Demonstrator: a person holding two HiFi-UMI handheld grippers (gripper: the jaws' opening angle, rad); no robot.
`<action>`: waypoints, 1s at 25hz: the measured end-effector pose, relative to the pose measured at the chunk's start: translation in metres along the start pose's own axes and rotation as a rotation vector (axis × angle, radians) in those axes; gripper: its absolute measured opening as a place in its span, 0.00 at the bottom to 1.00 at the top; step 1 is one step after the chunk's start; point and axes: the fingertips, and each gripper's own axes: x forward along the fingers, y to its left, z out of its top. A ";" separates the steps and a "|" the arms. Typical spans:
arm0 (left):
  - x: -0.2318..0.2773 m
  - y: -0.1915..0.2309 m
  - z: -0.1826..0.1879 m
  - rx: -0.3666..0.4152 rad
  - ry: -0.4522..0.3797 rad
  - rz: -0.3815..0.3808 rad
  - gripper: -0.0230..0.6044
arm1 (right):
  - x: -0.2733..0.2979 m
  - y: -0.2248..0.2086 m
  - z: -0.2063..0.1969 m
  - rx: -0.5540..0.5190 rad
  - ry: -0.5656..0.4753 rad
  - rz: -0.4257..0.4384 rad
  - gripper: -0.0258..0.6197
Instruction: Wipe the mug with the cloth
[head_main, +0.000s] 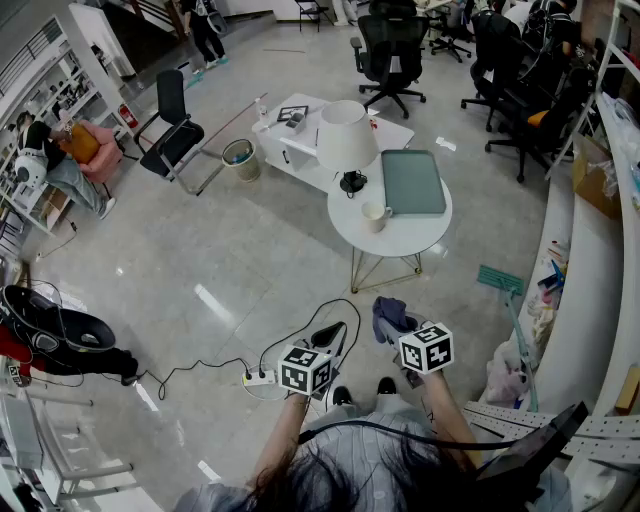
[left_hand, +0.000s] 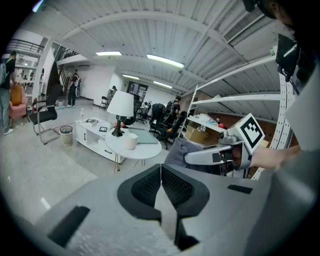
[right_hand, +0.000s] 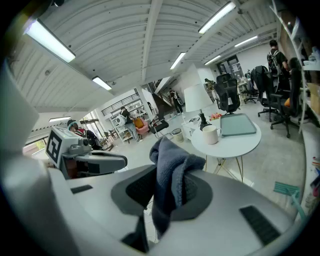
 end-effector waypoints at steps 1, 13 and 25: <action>0.002 -0.001 0.001 0.000 0.000 0.001 0.07 | -0.001 -0.001 0.000 -0.001 0.000 0.004 0.16; 0.038 -0.024 0.012 0.010 0.003 -0.011 0.07 | -0.018 -0.030 0.004 0.014 -0.029 0.011 0.16; 0.075 -0.047 0.016 -0.003 -0.009 0.017 0.07 | -0.030 -0.058 -0.004 0.018 0.003 0.076 0.16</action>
